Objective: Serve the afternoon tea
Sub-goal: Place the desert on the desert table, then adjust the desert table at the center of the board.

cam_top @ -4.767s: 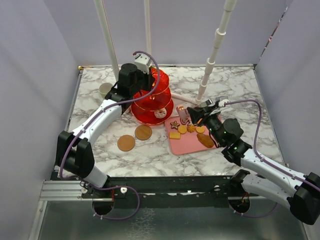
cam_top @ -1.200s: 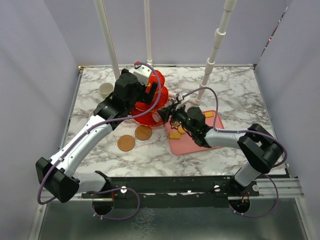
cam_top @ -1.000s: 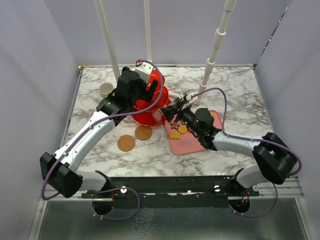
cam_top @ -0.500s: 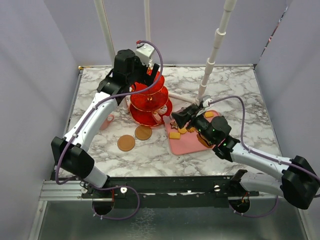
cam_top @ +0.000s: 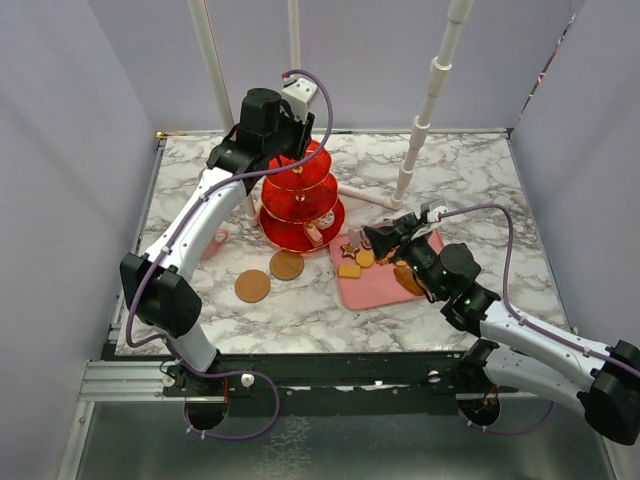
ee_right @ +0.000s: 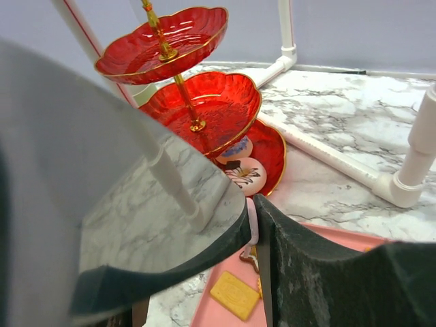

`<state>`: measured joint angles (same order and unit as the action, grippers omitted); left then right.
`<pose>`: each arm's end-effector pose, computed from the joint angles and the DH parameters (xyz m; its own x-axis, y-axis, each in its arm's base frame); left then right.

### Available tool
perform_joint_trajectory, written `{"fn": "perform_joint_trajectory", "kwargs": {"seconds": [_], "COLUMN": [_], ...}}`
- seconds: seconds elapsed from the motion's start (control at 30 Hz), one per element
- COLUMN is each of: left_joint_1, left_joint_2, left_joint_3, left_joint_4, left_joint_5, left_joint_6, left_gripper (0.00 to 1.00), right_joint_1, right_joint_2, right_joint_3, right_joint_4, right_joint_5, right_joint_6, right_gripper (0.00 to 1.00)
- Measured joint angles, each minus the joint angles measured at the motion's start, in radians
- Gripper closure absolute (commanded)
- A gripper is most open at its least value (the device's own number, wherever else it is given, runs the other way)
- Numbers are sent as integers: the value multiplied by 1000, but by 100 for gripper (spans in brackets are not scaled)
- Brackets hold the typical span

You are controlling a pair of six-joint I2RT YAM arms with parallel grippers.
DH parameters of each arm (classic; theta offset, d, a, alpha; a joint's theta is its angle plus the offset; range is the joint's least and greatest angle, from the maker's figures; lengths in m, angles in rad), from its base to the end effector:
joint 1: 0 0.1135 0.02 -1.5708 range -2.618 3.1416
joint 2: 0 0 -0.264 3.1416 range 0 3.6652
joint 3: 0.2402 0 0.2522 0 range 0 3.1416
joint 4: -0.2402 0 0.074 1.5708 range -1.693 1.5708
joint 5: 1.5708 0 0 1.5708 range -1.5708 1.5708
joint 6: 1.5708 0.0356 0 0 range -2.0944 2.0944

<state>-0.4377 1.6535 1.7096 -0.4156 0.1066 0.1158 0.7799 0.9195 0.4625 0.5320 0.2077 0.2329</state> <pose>0.3475 -0.1668 0.4117 -0.2574 0.2473 -0.9341 0.5451 0.8354 0.0710 0.1579 0.1458 0.2774 -0.0732 0.2452 -0.9667 -0.5396 0.8055 0.2452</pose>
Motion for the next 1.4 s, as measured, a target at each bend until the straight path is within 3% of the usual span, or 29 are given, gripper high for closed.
{"fn": "perform_joint_trajectory", "kwargs": {"seconds": [0.1,0.33,0.7,0.77,0.83,0.93,1.0,1.07,1.4], "left_joint_1": [3,0,-83,-92,-100,-101,-101,-99,-98], "left_joint_2": [17,31,32,32,32,31,31,31,5], "left_joint_3": [19,35,35,35,35,37,42,50,120], "left_joint_4": [1,-5,-5,-5,-3,14,14,7,-138], "left_joint_5": [-5,-67,-271,-294,-314,-343,-351,-355,-263], "left_joint_6": [-16,-45,-94,-97,-99,-118,-133,-150,-149], "left_gripper": [68,87,87,78,59,43,17,2,1], "right_joint_1": [0,0,-8,-14,-23,-42,-52,-61,-83], "right_joint_2": [-11,-10,107,131,143,156,159,159,94], "right_joint_3": [-1,-1,40,47,47,47,47,47,42], "right_joint_4": [-17,-67,-65,-63,-63,-63,-63,-63,-192], "right_joint_5": [28,103,141,143,144,150,155,163,243], "right_joint_6": [-6,-32,-62,-65,-66,-66,-66,-65,-35], "right_gripper": [46,46,46,46,46,46,47,47,46]}}
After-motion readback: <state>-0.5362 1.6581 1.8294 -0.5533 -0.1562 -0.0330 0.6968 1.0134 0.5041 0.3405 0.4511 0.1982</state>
